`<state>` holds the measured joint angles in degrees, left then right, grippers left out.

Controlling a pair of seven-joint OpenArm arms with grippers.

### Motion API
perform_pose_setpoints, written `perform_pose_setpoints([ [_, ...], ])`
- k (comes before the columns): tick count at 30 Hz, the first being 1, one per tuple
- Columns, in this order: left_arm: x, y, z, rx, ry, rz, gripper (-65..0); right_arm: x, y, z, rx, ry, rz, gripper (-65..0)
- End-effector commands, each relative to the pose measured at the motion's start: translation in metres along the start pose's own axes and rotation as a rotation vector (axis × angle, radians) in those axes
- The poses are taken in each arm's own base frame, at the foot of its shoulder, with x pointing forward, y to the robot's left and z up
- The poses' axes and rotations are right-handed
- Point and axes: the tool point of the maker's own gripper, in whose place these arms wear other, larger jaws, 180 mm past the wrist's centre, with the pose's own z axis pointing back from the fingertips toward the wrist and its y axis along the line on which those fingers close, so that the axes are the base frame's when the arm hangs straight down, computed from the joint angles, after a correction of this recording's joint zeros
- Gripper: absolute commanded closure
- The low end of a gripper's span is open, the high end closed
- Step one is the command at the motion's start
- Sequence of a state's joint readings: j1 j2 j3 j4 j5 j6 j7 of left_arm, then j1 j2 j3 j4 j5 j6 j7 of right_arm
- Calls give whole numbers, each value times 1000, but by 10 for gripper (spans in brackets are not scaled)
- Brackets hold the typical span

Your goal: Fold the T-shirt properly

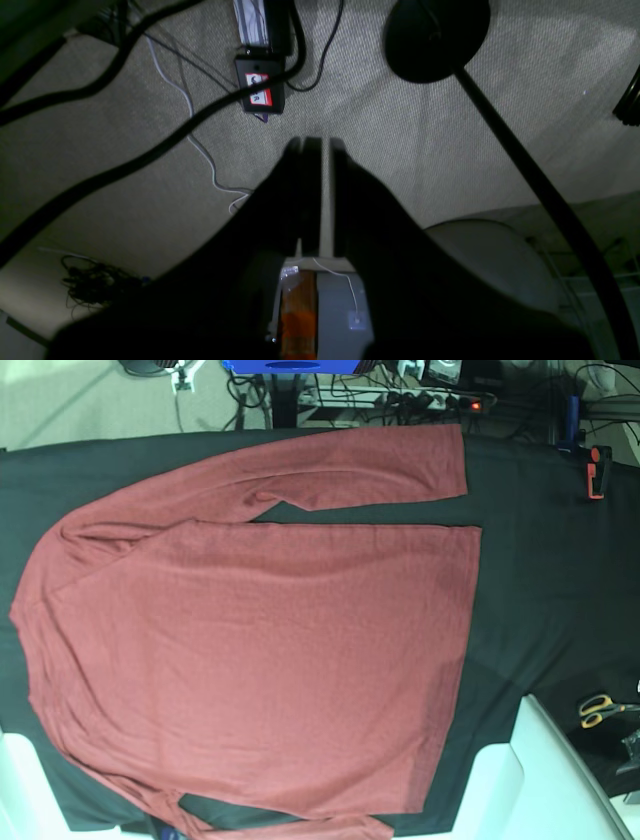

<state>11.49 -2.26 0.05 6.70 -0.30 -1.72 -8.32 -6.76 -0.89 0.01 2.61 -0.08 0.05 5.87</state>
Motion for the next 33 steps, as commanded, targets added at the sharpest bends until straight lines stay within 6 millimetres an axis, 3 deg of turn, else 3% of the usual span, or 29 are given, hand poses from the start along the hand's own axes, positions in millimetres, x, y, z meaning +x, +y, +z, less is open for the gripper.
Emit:
perform_pose_setpoints([
  [1,-4,3,1,4,5,-7,0,-3,-2,0,-1,3,4,-12],
  [11,3,3,0,4,-15,-8,0,-3,-2,0,-1,2,4,0],
  [18,17,21,17,29,-157,-40,0,-8,-3,2,-5,-35,-2,0],
  [22,9,25,20,34,-150,-45,0,-15,-14,9,-24,-18,-1,0],
  [29,10,25,20,34,-152,-45,0,10,-22,34,-47,-88,4,0],
  [33,9,24,17,31,-133,-44,0,6,-21,25,-41,-37,3,0],
])
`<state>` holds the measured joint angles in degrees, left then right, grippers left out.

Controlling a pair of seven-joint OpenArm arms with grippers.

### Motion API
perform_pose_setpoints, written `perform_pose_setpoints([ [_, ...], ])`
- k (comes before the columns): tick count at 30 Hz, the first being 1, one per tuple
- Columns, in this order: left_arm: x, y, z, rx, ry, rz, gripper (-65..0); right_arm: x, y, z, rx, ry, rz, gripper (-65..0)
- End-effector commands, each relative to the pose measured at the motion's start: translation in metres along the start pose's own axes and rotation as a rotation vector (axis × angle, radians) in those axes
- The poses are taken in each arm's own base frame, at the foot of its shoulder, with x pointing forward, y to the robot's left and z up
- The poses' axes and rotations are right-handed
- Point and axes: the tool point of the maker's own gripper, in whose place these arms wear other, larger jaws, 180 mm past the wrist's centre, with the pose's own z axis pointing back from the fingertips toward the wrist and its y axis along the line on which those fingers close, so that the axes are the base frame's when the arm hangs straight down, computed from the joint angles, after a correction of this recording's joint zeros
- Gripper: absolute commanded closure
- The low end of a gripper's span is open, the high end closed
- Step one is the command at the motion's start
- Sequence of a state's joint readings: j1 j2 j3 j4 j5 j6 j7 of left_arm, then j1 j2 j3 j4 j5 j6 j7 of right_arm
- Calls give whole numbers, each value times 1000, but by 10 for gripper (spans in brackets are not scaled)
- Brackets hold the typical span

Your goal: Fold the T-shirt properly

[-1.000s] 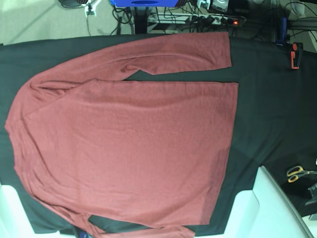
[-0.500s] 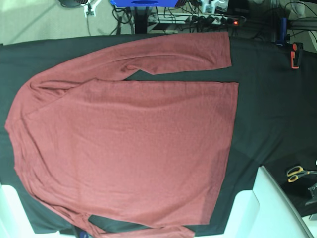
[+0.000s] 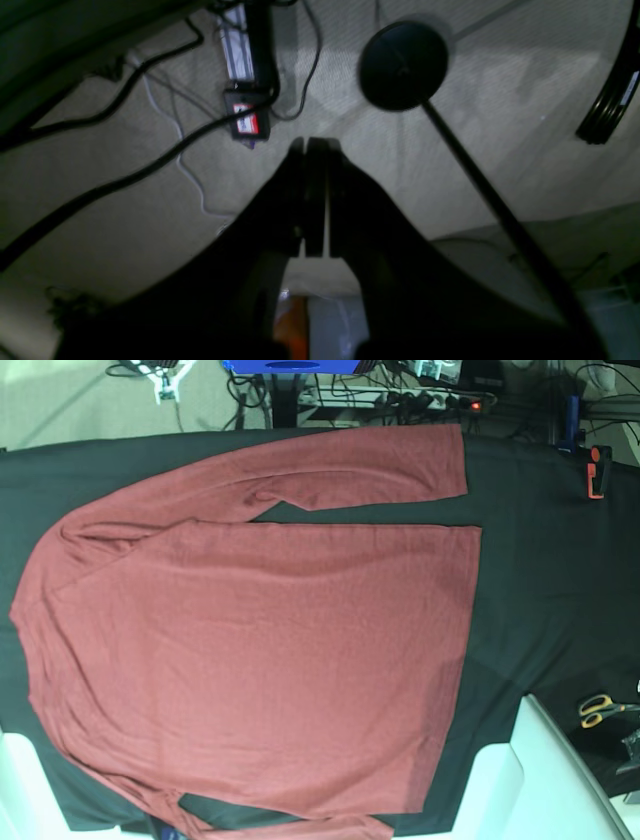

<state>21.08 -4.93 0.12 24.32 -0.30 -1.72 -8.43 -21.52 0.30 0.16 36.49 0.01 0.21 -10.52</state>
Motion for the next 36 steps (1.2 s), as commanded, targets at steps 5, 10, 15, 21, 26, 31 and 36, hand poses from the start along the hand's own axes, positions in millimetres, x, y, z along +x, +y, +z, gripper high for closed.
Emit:
perform_pose_setpoints([
  [5,-17,4,-8,7,108,3,0,-3,1,-16,9,26,-5,0],
  [10,-21,6,-7,13,114,17,0,-5,2,-21,10,11,-7,0],
  [15,-19,5,11,8,-15,-8,0,-18,0,-11,3,-24,-5,0],
  [21,-18,2,31,-2,-101,-26,0,-5,-33,26,-65,-95,-92,0],
  [26,-4,6,53,-6,-186,-57,0,7,-73,68,-150,-152,-153,0],
  [31,24,8,78,-17,-296,-95,0,14,-84,98,-183,-223,-146,0],
  [36,63,0,110,-33,-446,-104,0,48,-90,134,-207,-356,-126,0],
])
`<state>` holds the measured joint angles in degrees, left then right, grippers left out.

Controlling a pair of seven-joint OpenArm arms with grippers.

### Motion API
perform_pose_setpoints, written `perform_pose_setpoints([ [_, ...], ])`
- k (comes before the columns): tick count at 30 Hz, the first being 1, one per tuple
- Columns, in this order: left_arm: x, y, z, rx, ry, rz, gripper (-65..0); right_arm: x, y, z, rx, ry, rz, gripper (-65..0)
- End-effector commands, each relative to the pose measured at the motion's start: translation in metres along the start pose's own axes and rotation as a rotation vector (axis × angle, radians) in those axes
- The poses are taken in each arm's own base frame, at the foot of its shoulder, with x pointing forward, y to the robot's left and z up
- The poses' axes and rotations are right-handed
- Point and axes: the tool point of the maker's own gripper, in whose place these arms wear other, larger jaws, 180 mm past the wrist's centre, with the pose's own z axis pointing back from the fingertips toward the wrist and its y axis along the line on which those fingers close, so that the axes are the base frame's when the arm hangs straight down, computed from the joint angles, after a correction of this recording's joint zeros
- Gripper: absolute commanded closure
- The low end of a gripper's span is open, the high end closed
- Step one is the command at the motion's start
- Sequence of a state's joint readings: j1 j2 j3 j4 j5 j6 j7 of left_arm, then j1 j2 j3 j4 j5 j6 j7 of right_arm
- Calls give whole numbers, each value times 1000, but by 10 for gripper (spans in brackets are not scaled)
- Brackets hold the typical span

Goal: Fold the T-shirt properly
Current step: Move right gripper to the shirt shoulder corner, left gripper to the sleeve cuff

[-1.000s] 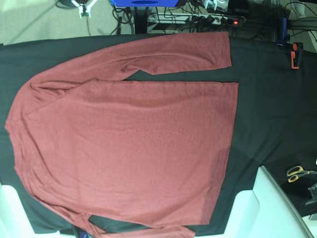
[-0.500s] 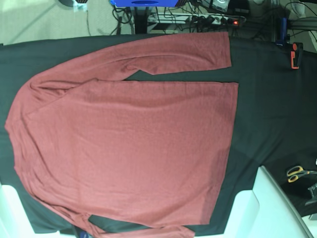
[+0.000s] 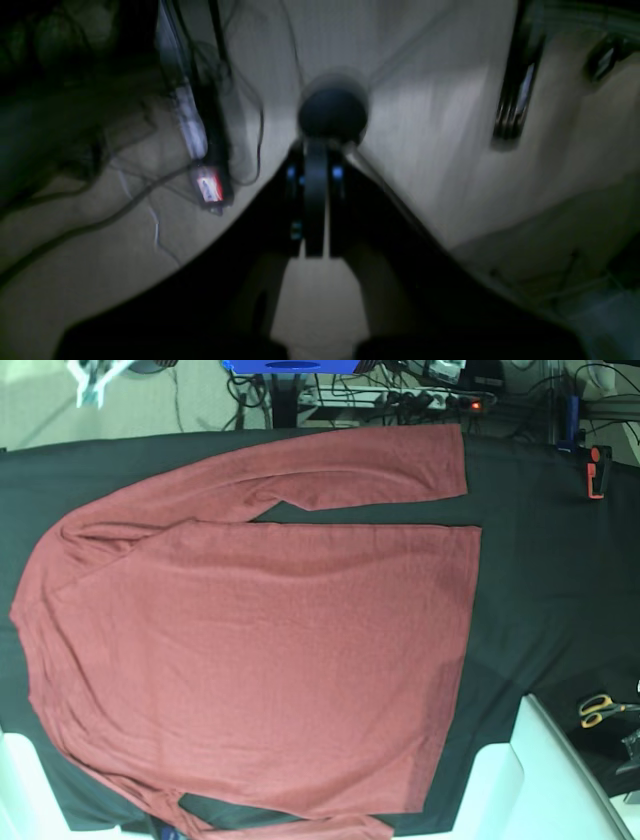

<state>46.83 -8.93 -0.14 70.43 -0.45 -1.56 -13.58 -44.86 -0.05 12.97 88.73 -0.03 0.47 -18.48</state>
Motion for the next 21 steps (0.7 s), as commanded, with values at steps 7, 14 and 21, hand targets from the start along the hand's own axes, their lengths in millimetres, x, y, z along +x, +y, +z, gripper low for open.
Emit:
perform_pose_setpoints([
  [7,63,1,44,20,-296,145,0,81,-5,39,7,-240,-40,0],
  [14,90,44,52,71,-385,346,-63,137,22,59,264,-382,-350,-2],
  [21,115,47,53,-26,-473,559,-72,158,58,74,467,-460,-255,-188],
])
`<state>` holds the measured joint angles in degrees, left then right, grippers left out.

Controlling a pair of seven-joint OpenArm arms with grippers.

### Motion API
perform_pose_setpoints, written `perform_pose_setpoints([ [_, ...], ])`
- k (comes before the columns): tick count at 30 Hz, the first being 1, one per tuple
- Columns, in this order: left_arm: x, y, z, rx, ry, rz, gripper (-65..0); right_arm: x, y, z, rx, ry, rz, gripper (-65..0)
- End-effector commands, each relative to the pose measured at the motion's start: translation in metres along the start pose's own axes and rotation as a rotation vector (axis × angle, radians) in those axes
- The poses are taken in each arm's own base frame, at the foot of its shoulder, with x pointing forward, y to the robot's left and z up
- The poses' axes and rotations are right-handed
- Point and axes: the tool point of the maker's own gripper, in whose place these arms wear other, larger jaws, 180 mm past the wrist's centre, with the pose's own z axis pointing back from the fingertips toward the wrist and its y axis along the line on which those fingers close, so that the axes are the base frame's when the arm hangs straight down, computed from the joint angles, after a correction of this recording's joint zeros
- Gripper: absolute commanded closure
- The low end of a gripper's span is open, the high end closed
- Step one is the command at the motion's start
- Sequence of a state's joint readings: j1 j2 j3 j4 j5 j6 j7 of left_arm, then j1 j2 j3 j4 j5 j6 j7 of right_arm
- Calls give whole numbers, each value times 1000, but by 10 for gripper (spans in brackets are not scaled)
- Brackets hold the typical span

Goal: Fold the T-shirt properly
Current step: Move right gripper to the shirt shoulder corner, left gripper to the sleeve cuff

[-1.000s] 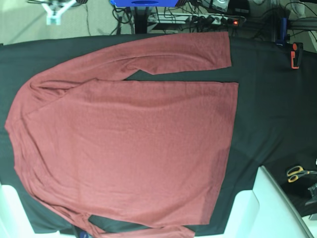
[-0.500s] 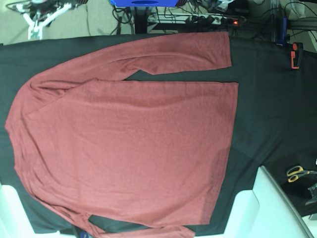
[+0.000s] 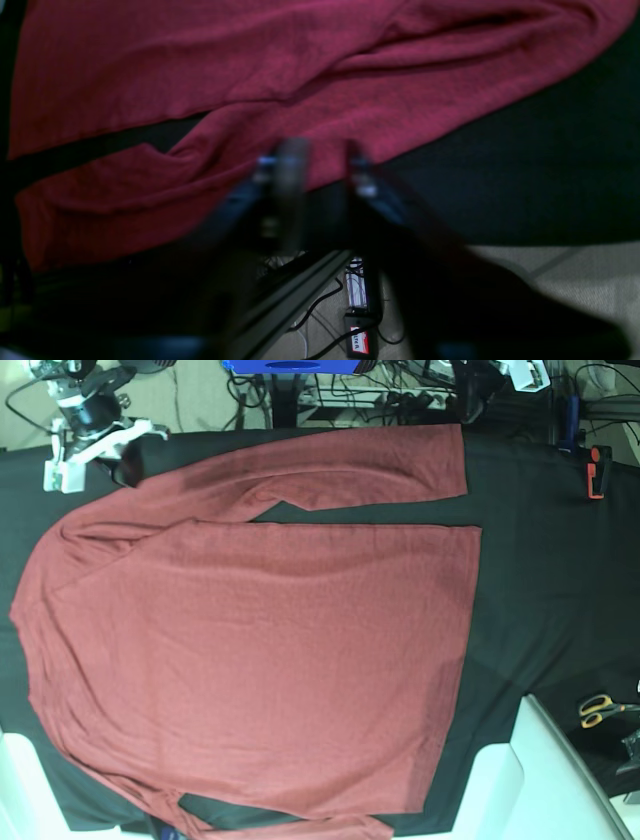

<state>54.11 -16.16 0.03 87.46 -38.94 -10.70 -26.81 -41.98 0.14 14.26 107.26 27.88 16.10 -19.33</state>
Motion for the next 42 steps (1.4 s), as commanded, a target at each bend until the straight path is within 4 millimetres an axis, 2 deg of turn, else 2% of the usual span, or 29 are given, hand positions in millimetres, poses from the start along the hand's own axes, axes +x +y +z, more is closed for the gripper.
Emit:
perform_pose_setpoints([
  [1,8,5,3,-4,-25,18,-72,8,1,3,9,-29,9,-249],
  [2,14,11,2,2,-40,24,-72,8,1,3,9,-29,9,-327],
  [4,21,21,0,22,-62,21,-72,8,1,3,10,-29,10,-440],
  [6,32,27,-3,34,-91,10,-72,8,0,3,8,-32,10,-479],
  [11,45,42,-8,61,-103,-20,-72,12,16,2,92,-42,49,-480],
  [14,38,49,-16,76,-20,-28,-77,14,17,1,100,-48,54,-480],
  [17,31,56,-21,96,55,-28,-123,16,17,1,101,-52,55,-480],
  [19,30,58,-22,101,80,-30,-130,18,18,-1,103,-58,56,-480],
  [24,48,71,-22,134,25,-50,-132,21,17,-2,100,-64,56,-480],
  [31,52,71,-28,123,20,-53,-143,22,16,-10,102,-70,42,-480],
  [34,53,61,-30,68,18,-43,-234,18,14,-12,98,-58,35,-480],
  [39,43,31,-36,-90,79,-14,-495,22,15,-14,101,-67,36,-480],
  [40,41,28,-39,-109,86,-7,-518,22,15,-14,101,-69,37,-480],
  [42,31,31,-43,-104,114,13,-505,22,15,-14,101,-69,37,-480],
])
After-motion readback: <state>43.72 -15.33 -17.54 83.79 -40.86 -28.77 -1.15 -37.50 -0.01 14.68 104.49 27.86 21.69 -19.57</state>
